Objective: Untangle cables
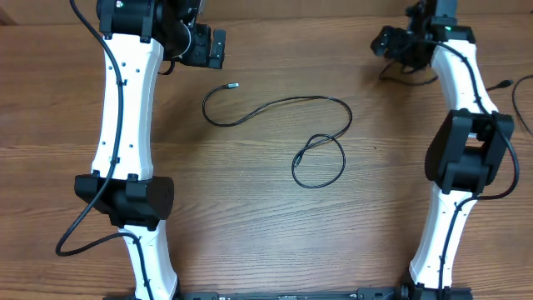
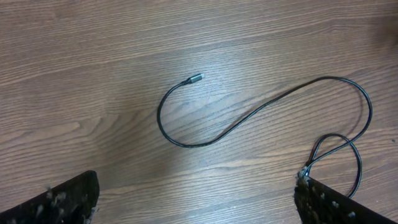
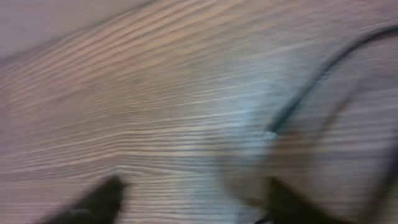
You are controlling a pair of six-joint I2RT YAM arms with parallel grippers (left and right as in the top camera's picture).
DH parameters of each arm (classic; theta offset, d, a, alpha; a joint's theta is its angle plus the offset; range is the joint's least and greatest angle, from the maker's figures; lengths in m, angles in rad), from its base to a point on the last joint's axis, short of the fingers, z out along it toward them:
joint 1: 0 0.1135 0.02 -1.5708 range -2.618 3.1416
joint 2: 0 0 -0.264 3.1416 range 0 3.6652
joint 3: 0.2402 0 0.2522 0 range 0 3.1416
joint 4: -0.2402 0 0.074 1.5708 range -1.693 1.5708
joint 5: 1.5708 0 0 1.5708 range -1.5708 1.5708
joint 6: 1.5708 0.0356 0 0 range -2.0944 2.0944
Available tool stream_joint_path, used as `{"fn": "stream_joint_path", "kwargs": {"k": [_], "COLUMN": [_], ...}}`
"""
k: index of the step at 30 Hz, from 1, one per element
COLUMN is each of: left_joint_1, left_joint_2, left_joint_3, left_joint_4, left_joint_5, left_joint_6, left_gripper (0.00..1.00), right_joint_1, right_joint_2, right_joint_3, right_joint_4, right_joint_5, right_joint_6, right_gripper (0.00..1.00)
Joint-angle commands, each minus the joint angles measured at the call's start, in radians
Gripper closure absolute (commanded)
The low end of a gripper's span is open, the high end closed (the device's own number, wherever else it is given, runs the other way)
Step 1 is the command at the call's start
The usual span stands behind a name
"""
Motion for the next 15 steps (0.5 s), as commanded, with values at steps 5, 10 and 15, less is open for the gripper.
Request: {"fn": "stream_joint_path", "kwargs": {"k": [5,10,15], "left_joint_1": [-0.008,-0.007,-0.007], "left_joint_2": [-0.030,-0.030,-0.030], "left_joint_3": [0.018,0.018,0.018], "left_joint_4": [-0.008,-0.003,0.005], "left_joint_5": [0.007,0.007,0.007], "left_joint_6": [0.023,0.023,0.023], "left_gripper": [0.00,0.00,0.00], "right_joint_1": [0.004,-0.092,-0.217], "right_joint_2": [-0.021,-0.064,-0.070], "right_joint_3": [0.058,0.296,0.629], "right_joint_4": [-0.052,-0.162,-0.159], "right_joint_5": [0.134,0.244,0.257], "right_joint_6": [0.022,-0.043,-0.077], "right_gripper": [0.96,0.96,0.96]}}
